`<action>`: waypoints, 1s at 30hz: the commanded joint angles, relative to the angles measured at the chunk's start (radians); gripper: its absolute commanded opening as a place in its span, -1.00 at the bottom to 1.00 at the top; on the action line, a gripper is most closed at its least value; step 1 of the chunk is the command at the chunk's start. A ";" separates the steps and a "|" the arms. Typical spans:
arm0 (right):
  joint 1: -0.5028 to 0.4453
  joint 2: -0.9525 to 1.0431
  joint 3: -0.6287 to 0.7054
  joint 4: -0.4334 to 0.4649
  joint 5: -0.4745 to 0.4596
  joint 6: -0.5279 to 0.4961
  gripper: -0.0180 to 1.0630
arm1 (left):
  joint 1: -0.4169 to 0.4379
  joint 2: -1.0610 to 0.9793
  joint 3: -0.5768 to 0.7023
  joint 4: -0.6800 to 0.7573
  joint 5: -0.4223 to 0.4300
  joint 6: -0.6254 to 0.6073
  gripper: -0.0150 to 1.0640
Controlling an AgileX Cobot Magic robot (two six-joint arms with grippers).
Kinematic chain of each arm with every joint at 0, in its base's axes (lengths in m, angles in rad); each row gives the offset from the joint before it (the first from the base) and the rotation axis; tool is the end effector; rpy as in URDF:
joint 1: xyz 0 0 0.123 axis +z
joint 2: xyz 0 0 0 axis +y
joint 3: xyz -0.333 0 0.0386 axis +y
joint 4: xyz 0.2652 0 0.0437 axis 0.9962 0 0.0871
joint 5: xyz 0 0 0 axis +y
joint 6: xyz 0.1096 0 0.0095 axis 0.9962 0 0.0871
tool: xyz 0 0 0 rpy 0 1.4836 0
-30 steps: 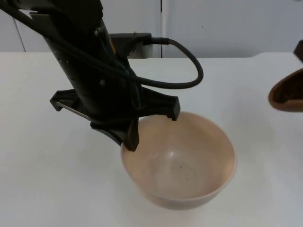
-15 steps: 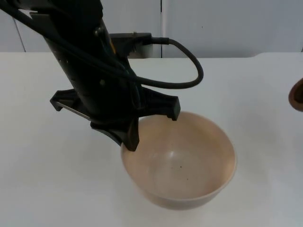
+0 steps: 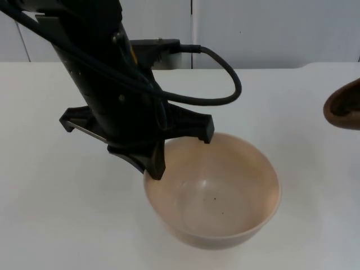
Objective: Pick up the bowl with the left hand and pour the coffee beans from the cup into the bowl with the right hand.
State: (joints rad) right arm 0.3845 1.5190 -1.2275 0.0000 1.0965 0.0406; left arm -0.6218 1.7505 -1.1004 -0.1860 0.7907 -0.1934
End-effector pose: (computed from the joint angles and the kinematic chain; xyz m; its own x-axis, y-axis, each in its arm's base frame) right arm 0.2940 0.1190 0.3171 -0.9079 -0.3236 -0.2665 -0.3385 0.9409 0.0108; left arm 0.2837 -0.2211 0.2117 -0.9427 0.2862 -0.1713 0.3170 0.9286 -0.1929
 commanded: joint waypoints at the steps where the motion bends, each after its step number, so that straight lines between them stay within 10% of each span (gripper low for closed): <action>1: 0.020 -0.005 -0.019 0.007 0.002 -0.008 -0.97 | -0.004 -0.007 0.002 -0.014 -0.011 -0.002 -0.98; 30: 0.383 0.234 -0.328 -0.237 0.125 0.001 -0.97 | -0.004 -0.007 0.002 -0.014 -0.015 -0.002 -0.98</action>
State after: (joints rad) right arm 0.7467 1.7550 -1.5471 -0.1921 1.2167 0.0443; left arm -0.6218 1.7505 -1.1004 -0.1860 0.7876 -0.1934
